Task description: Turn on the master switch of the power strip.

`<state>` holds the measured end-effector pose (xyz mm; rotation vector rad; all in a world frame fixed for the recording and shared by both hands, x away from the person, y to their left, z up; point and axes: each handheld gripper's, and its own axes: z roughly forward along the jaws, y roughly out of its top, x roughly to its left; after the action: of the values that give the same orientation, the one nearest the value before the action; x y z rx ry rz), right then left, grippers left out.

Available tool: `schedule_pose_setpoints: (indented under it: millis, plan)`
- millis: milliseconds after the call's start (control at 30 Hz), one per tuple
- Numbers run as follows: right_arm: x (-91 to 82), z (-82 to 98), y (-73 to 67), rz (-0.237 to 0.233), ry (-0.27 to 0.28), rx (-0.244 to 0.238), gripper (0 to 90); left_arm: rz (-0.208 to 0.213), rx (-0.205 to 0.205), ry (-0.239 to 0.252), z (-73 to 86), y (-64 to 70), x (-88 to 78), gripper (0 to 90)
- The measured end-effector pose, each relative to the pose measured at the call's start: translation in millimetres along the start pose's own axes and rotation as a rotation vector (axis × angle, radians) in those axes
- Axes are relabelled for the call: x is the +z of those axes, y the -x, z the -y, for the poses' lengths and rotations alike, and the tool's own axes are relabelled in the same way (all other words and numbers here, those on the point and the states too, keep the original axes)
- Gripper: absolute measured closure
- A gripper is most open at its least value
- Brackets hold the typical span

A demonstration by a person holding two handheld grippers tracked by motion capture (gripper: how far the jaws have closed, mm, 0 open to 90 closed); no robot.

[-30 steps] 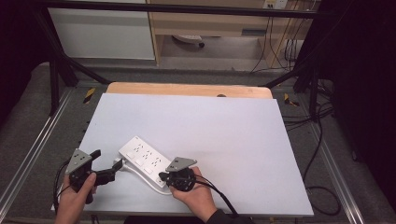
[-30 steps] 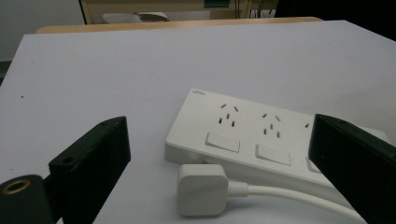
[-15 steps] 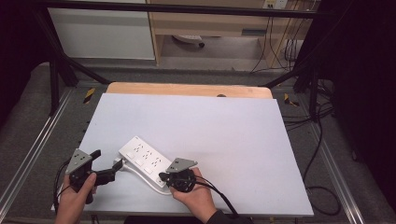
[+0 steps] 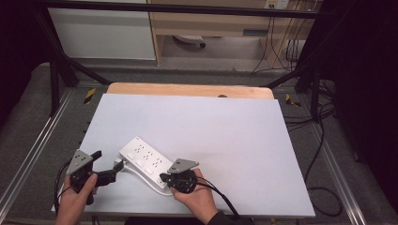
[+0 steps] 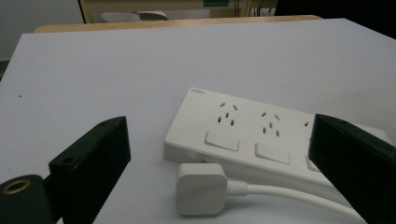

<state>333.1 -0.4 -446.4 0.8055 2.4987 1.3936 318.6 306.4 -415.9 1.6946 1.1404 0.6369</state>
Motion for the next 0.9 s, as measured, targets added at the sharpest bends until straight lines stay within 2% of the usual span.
schedule_pose_setpoints:
  millis: [900]
  plan:
    - [0.4, -1.0, -3.1, 0.016, -0.018, -0.018, 90.0, -0.003, 0.008, -0.007, 0.4, 0.4, 0.6, 5.7]
